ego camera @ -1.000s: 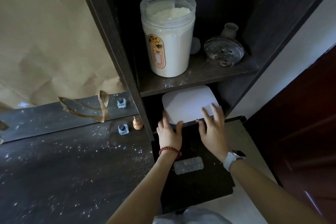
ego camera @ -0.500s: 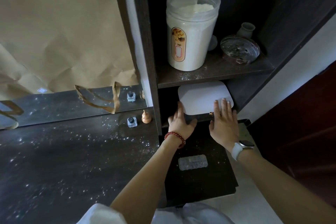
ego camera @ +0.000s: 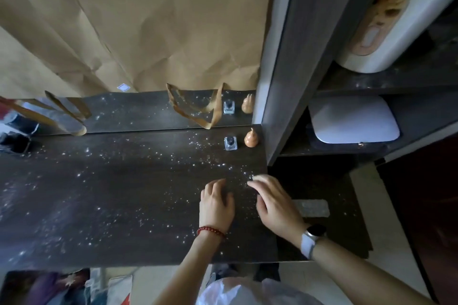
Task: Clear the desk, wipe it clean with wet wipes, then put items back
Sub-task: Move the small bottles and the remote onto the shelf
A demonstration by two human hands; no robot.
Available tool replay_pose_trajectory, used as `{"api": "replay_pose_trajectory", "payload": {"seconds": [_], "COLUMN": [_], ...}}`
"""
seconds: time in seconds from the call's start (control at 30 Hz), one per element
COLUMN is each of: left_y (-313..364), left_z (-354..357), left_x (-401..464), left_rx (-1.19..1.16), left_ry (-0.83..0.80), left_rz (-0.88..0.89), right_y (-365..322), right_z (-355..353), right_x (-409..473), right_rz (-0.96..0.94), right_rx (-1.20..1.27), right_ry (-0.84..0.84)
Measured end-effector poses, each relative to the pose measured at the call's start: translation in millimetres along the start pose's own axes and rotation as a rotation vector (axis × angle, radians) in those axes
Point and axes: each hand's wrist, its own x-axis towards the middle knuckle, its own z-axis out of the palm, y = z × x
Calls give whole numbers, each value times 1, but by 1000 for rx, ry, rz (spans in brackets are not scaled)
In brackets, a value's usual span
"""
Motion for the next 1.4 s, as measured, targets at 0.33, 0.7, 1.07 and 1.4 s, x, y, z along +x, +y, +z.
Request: {"api": "replay_pose_trajectory", "payload": {"seconds": [0.33,0.7,1.07,1.4], "left_y": [-3,3,40,143], "left_z": [-27,1,21,86], "left_x": [105,158,33,6], "left_rx": [114,348,-155,-195], "left_ry": [-117,-236,-109,33], "left_rz": [218,319,525,395], "right_y": [1,-15,5,61], "right_z": [35,24,-42,-94], "right_x": [136,58,-35,-71], "right_rz": [527,456,549,534], "right_rx": [-362,-44,119,118], "right_ry": [-43,-8,213,339]}}
